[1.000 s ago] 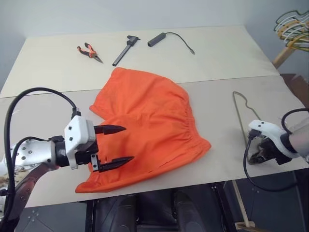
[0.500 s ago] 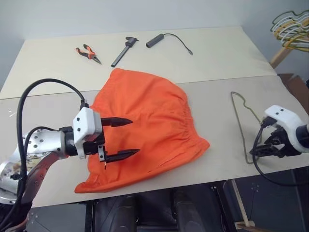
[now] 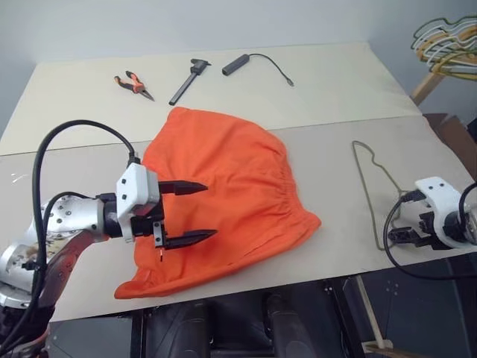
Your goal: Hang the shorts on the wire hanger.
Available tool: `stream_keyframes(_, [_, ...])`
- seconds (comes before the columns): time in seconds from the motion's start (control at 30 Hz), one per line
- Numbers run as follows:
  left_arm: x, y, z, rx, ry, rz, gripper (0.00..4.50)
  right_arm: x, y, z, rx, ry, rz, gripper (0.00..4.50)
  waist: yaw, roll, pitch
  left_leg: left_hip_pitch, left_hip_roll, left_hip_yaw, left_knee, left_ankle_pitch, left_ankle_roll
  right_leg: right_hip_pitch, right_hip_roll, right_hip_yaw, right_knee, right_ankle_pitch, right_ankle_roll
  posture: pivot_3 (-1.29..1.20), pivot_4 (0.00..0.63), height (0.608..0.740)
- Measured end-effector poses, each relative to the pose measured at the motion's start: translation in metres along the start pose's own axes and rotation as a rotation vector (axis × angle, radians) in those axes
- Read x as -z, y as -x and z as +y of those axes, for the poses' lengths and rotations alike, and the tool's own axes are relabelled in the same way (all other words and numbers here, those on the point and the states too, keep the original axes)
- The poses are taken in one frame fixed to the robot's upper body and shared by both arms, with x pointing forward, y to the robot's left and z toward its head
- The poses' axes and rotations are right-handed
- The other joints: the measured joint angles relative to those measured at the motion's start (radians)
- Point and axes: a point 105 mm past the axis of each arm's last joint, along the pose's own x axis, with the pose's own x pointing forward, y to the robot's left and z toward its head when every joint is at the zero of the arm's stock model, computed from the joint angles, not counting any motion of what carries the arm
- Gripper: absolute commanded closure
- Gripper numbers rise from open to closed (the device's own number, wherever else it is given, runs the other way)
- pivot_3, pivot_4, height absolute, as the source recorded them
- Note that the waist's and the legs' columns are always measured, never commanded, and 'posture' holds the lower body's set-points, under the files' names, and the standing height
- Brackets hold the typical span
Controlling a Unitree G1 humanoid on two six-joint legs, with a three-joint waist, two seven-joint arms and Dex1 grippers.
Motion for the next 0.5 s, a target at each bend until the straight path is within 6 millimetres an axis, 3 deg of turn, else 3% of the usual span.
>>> stream_keyframes(0.23, [0.001, 0.001, -0.003, 0.001, 0.004, 0.003, 0.0, 0.001, -0.011, -0.003, -0.07, -0.148, 0.013, 0.05, -0.003, -0.009, -0.007, 0.002, 0.0, 0.0, 0.001, 0.0, 0.0, 0.002, 0.001, 0.001, 0.002, 0.001, 0.0, -0.13, 0.208, 0.74])
stream_keyframes(0.33, [0.001, 0.002, -0.002, -0.005, 0.003, 0.003, 0.0, 0.001, -0.015, -0.001, -0.104, -0.21, 0.022, 0.62, -0.004, -0.013, -0.011, 0.003, 0.0, 0.0, 0.002, 0.0, 0.0, 0.002, 0.001, 0.002, 0.003, 0.003, 0.0, -0.12, 0.199, 0.74])
stream_keyframes(0.5, [0.001, 0.003, -0.001, -0.009, -0.001, 0.004, 0.0, 0.0, -0.02, 0.002, -0.128, -0.265, 0.028, 2.28, -0.003, -0.017, -0.02, 0.004, 0.001, 0.0, 0.002, 0.0, 0.0, 0.002, 0.002, 0.002, 0.006, 0.003, -0.001, -0.11, 0.166, 0.74])
